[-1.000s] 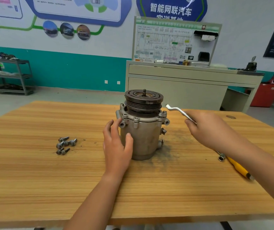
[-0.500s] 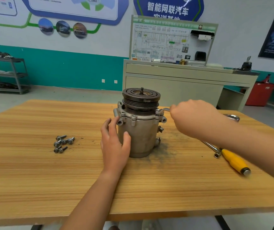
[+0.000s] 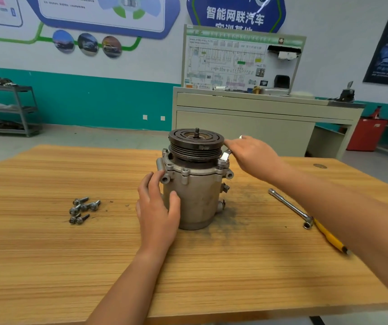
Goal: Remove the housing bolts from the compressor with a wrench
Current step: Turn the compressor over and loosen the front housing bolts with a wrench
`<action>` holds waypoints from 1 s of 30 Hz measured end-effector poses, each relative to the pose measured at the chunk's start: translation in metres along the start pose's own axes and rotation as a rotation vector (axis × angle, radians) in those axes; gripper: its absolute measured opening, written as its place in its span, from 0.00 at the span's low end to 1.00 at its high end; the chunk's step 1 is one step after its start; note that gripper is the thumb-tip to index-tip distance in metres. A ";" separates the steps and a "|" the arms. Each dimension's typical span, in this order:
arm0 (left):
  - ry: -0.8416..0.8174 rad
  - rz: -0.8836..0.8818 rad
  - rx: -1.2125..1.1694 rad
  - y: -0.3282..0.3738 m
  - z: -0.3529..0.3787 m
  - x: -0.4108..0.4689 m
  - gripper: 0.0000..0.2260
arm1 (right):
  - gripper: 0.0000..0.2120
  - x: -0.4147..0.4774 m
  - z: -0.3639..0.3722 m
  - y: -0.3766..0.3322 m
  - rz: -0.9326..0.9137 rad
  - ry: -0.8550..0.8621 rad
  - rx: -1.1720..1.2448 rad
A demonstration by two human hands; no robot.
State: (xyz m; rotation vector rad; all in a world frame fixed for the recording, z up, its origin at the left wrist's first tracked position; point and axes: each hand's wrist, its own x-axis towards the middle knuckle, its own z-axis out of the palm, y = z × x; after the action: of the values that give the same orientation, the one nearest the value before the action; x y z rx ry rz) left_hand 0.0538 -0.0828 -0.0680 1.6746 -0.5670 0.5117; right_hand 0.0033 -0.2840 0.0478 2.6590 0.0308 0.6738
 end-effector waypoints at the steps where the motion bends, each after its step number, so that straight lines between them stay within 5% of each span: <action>1: 0.000 0.001 -0.001 0.000 0.000 0.000 0.20 | 0.19 0.002 0.006 -0.005 0.020 -0.004 0.015; 8: 0.006 0.014 -0.005 0.003 0.000 -0.001 0.22 | 0.16 -0.030 -0.014 -0.015 0.371 0.321 0.437; 15: 0.006 0.005 0.013 0.002 0.001 -0.001 0.21 | 0.09 -0.070 -0.059 -0.035 0.384 -0.140 0.123; 30: 0.001 0.007 -0.002 0.002 -0.001 -0.002 0.21 | 0.16 -0.036 -0.106 -0.088 0.067 -0.566 -0.435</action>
State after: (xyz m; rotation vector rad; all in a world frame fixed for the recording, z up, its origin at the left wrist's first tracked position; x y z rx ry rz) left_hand 0.0504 -0.0815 -0.0673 1.6715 -0.5723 0.5166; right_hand -0.0713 -0.1680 0.0831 2.3322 -0.3238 -0.0737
